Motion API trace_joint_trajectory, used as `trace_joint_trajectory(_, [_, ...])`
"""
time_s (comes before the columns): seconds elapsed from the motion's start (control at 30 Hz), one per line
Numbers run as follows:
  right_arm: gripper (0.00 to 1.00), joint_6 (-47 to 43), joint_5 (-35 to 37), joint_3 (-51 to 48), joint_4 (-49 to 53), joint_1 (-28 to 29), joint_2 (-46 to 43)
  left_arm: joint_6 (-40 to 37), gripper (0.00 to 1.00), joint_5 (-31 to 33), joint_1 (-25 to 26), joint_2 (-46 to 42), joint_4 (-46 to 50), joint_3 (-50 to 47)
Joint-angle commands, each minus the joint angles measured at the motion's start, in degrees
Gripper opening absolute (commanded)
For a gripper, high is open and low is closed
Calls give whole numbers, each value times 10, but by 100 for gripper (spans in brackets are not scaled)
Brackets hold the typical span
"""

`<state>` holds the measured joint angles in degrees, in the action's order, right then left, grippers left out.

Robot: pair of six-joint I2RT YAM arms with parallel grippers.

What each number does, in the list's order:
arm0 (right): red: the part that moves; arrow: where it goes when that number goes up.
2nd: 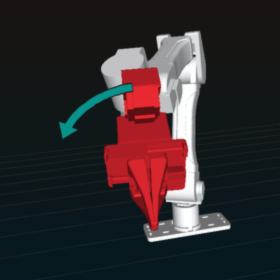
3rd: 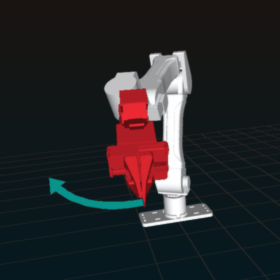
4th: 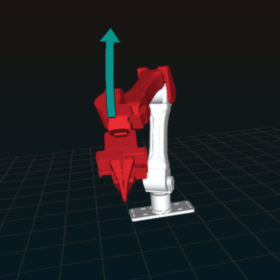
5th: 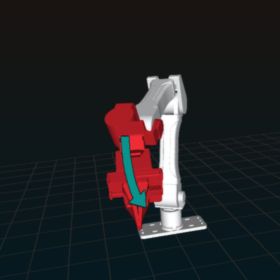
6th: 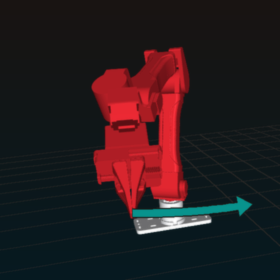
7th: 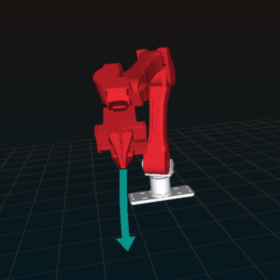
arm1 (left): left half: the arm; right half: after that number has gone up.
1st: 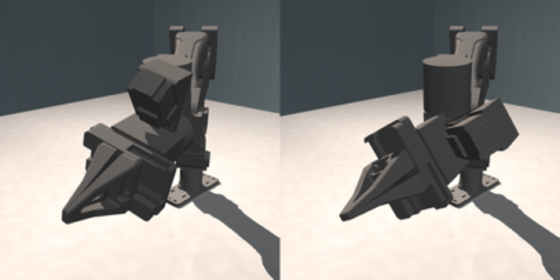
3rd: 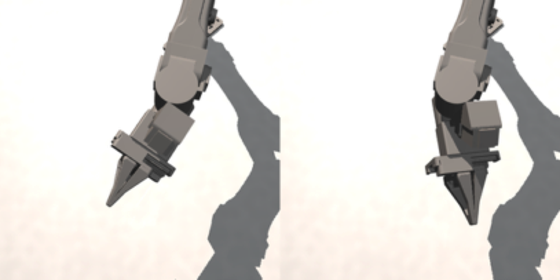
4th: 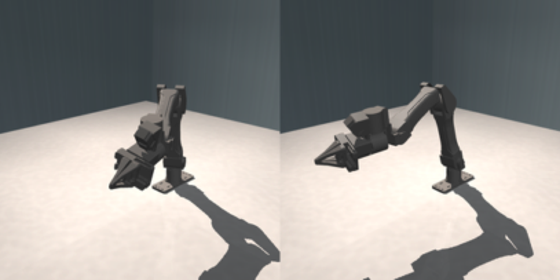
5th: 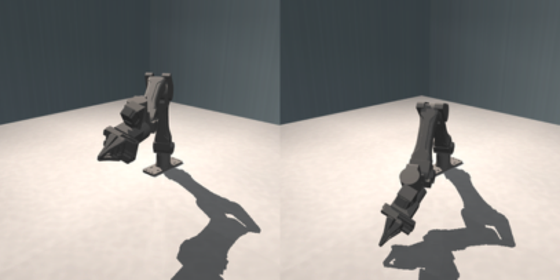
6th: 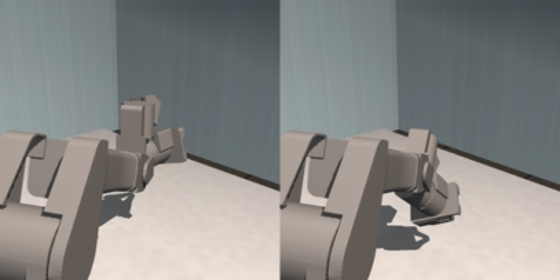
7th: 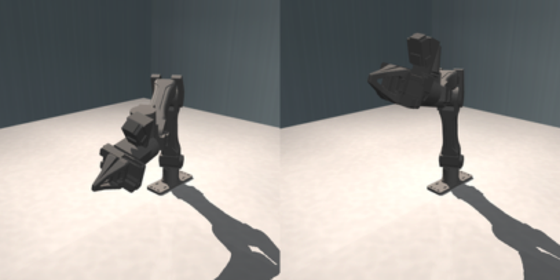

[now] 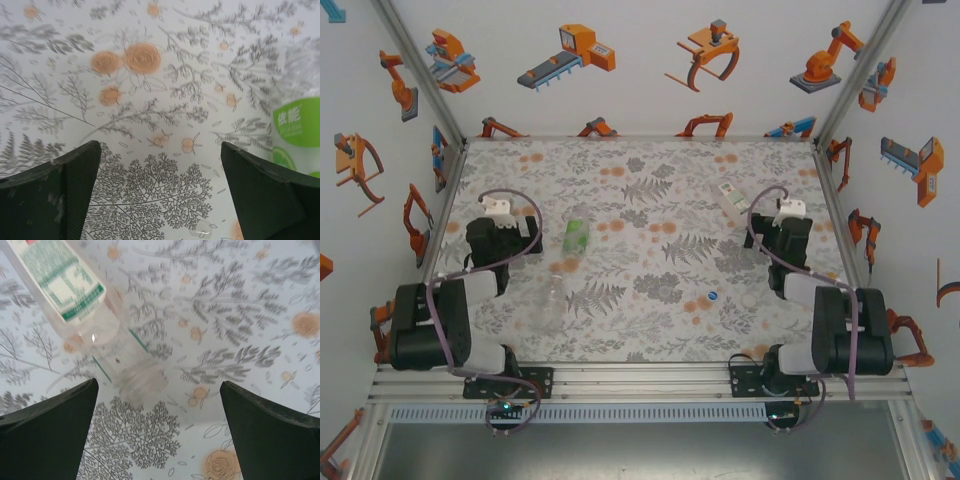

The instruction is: Screw on the bottle caps

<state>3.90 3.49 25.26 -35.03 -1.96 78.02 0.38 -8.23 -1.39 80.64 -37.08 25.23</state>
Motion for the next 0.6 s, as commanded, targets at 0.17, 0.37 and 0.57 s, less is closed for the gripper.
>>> trace_joint_trajectory(0.17, [95,1,-8,141,285,-2,-41,28,97,159,60,-99,246,88])
trace_joint_trajectory(0.37, [89,43,-77,233,406,-2,-11,85,99,102,82,-105,405,183])
trace_joint_trajectory(0.57, [78,20,-158,356,545,-2,66,119,99,7,85,-100,538,272])
